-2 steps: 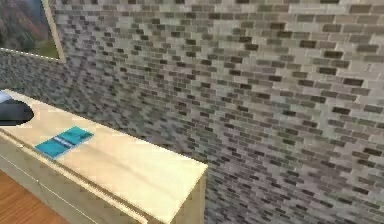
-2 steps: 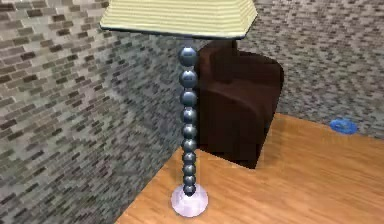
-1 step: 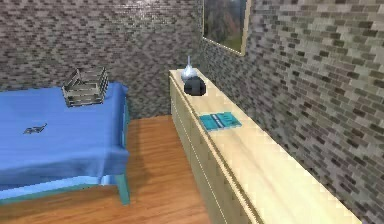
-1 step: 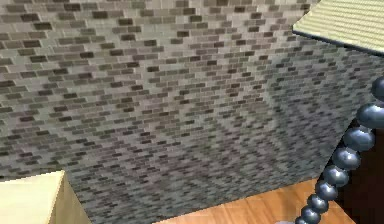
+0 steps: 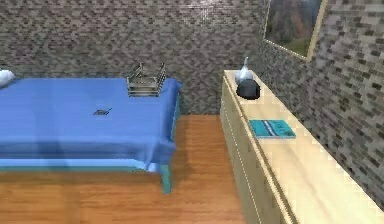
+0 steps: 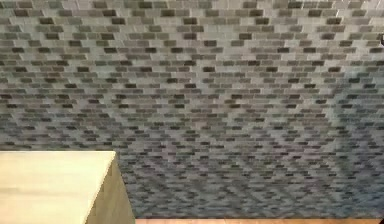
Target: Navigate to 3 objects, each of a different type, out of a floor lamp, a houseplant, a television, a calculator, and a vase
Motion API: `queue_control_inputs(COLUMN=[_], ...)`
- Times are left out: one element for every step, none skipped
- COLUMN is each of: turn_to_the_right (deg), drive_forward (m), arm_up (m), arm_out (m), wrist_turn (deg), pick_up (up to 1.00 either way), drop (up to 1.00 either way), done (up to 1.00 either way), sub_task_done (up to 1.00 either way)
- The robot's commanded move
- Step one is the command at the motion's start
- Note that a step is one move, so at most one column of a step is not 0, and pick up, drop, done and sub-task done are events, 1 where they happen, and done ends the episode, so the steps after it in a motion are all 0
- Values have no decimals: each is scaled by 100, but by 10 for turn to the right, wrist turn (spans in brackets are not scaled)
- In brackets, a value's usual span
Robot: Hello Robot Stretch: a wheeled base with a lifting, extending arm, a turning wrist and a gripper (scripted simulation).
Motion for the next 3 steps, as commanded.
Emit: queue_control_inputs(turn_to_the_right=[0, 210, 0], drive_forward=[70, 0, 0], arm_up=[0, 0, 0], arm_out=[0, 0, 0], wrist_turn=[0, 0, 0], pick_up=[0, 0, 0], drop=[0, 0, 0], done=[0, 0, 100], sub_task_done=[0, 0, 0])
